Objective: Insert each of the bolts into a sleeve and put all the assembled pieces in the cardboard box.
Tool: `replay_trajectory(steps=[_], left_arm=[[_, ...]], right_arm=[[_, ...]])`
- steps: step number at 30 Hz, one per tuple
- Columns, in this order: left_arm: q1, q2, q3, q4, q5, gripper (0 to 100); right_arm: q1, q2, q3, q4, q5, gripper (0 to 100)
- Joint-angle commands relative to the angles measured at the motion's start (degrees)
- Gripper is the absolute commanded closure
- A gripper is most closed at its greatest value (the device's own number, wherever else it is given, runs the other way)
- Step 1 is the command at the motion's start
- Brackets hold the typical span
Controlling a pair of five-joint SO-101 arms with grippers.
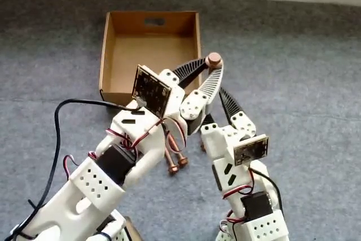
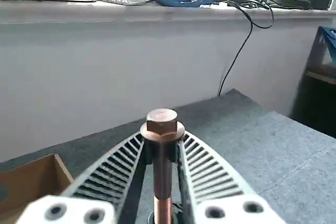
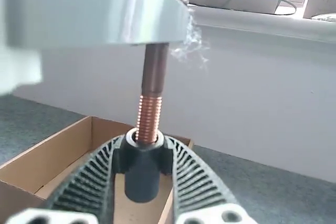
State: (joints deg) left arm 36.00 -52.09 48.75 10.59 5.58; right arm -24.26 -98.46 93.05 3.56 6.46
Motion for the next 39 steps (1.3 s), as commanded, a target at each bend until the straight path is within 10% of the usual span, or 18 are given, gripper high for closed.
replay_trajectory(steps=[1,39], left_arm=[[0.66,0.22,-3.38,-1.32,-3.43,99],[0.4,-4.26,-2.15,10.64,-4.66,99]], right_arm=[[-0.31,-0.84,-0.4,0.04,0.62,99.2],[-0.31,-0.84,1.01,0.13,0.53,99.2]])
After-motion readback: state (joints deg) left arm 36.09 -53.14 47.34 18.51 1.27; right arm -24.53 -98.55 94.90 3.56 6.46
